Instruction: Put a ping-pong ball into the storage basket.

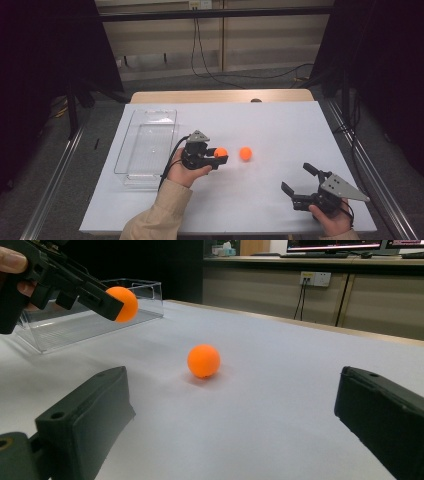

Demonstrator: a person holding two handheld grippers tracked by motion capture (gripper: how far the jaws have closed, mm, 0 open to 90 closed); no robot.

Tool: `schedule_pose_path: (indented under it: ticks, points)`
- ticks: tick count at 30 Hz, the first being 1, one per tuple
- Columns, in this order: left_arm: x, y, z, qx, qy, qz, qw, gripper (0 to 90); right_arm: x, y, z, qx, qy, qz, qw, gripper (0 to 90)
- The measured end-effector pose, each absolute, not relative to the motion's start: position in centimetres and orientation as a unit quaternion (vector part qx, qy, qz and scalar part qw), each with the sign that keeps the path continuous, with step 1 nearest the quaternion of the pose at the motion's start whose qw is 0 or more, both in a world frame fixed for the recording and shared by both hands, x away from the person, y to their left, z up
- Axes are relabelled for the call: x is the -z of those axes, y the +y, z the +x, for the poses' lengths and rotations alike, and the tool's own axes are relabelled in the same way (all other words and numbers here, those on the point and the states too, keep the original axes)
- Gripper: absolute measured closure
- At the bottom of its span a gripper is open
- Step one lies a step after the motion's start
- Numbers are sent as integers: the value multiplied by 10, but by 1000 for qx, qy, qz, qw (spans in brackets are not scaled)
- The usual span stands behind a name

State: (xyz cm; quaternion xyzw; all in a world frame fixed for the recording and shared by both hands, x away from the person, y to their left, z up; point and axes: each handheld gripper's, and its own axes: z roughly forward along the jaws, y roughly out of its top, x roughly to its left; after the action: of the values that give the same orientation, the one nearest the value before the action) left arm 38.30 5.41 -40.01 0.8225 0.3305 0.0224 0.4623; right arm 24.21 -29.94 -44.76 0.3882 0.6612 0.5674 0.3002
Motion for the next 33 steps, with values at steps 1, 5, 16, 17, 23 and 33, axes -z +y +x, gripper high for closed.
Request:
schedule_pose_path:
  ticks: [1, 5, 16, 17, 23, 33]
  points:
    - [400, 54, 383, -23, 331, 822, 463, 508, 448, -300, 242, -568, 661, 388, 300, 13]
    - [401, 56, 385, -21, 335, 821, 461, 508, 447, -300, 242, -568, 660, 389, 301, 13]
    - [398, 60, 386, -26, 340, 820, 460, 508, 448, -300, 242, -568, 661, 390, 298, 13]
    - [398, 61, 386, -27, 341, 819, 461, 508, 448, -299, 242, -568, 661, 390, 298, 13]
    - [397, 64, 387, -29, 346, 817, 461, 508, 448, -299, 242, -568, 662, 388, 298, 14]
    - [395, 68, 388, -32, 350, 816, 459, 508, 448, -299, 242, -568, 662, 388, 297, 15]
